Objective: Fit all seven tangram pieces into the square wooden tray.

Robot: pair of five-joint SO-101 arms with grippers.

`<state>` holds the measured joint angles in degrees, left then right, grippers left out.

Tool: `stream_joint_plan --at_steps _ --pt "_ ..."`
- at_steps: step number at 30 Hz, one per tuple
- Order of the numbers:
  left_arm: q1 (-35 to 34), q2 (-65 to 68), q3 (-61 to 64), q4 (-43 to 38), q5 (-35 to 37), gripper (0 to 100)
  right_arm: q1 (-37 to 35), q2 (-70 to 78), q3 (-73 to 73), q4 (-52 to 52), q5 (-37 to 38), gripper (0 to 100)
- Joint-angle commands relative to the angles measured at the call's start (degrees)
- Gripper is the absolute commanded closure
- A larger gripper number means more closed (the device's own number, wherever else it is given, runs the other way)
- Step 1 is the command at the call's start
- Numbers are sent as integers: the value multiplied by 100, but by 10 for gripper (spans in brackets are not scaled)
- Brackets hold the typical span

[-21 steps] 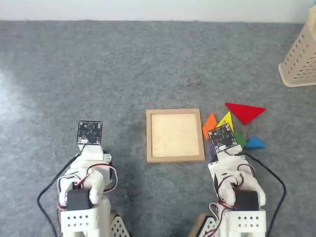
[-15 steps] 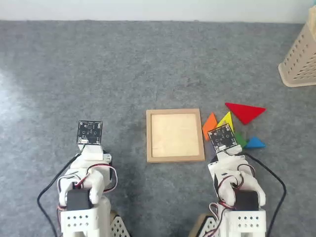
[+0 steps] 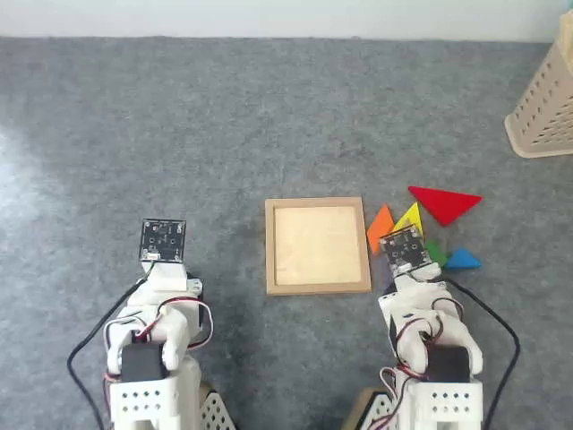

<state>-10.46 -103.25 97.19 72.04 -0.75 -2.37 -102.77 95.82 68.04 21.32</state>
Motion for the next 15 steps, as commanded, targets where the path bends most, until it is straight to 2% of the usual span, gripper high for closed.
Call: stream_joint_plan --at_steps 1,4,6,9,15 --pt "18 -97 -66 26 53 988 532 -127 26 -479 -9 992" --pt "18 -97 -66 26 53 988 963 -127 -18 -971 0 992" --pt "18 -97 -66 26 53 988 1209 -119 -158 -1051 281 992" --pt "18 -97 -66 26 53 988 1508 -84 -536 -884 765 992" --pt "18 -97 -66 26 53 988 1719 92 -1512 -400 1064 991"
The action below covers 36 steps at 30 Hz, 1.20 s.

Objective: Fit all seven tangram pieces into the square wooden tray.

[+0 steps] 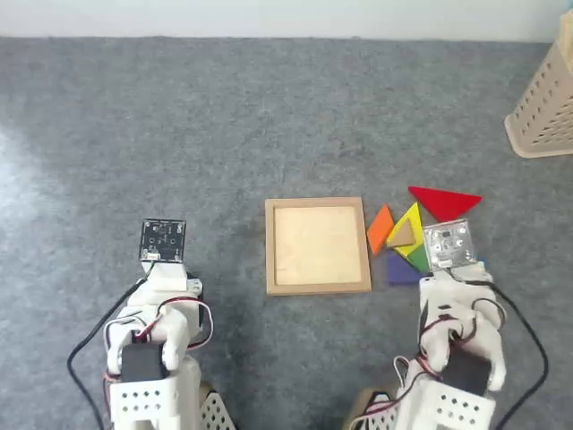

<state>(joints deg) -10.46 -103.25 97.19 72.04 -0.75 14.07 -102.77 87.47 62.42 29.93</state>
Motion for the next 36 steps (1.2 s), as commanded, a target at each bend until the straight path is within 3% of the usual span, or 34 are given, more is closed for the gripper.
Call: stream_joint_plan --at_steps 1,10,19,26,36 --pt "18 -97 -66 26 53 988 66 295 -853 189 202 991" --pt "18 -97 -66 26 53 988 -22 4796 -3508 268 290 815" --pt "18 -97 -66 26 53 988 -611 9332 -6892 1982 3015 793" --pt "18 -97 -66 26 53 988 -637 11029 -8352 2246 4422 706" --pt "18 -97 -66 26 53 988 -602 12462 -9705 2202 5829 705"
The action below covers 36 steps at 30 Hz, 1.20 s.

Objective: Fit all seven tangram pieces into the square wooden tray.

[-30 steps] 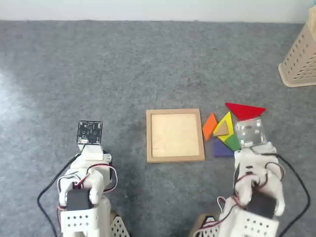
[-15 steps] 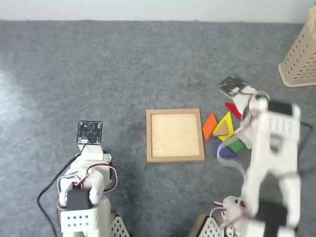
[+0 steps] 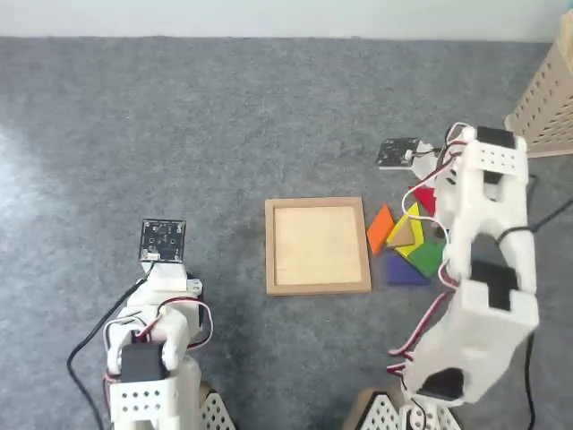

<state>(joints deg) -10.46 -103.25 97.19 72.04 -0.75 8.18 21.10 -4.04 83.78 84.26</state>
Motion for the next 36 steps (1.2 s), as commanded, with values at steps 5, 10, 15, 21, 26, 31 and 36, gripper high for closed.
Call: stream_joint_plan --at_steps 5,10,15,21,26,31,36 --pt "18 -97 -66 26 53 988 -57 655 -1178 66 422 705" --pt "18 -97 -66 26 53 988 22 1446 -1996 92 422 705" --pt "18 -97 -66 26 53 988 92 1930 -2400 136 563 705" --pt "18 -97 -66 26 53 988 127 1736 -2629 945 1169 706" --pt "18 -97 -66 26 53 988 374 1587 -2831 1095 1363 706" --pt "18 -97 -66 26 53 988 426 1780 -2857 1200 1618 706" --pt "18 -97 -66 26 53 988 391 2079 -2857 919 1609 706"
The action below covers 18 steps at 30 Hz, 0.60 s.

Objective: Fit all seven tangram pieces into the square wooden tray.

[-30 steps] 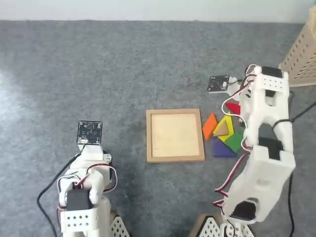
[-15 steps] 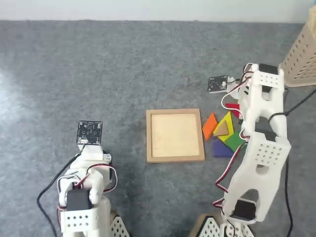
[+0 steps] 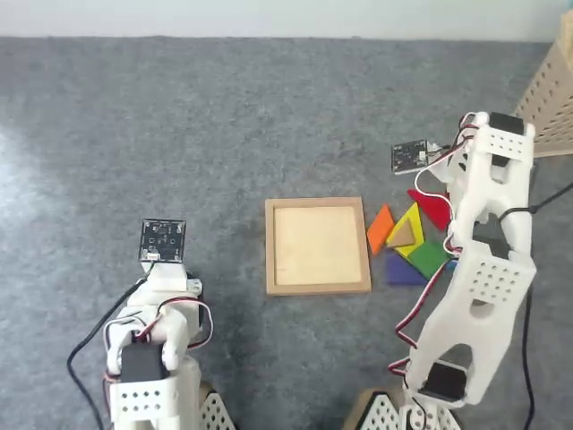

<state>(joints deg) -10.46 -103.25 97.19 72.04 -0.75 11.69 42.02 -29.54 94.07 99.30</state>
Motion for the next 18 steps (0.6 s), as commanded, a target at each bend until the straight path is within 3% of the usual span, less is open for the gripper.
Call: stream_joint_plan --at_steps 1,5,12,18 --pt "18 -97 -66 26 53 988 40 40 -308 -110 105 706" --pt "18 -97 -66 26 53 988 127 251 -316 -259 26 706" --pt "18 -97 -66 26 53 988 154 558 -316 -725 -1213 710" --pt "18 -97 -66 26 53 988 92 602 -316 -1130 -2532 899"
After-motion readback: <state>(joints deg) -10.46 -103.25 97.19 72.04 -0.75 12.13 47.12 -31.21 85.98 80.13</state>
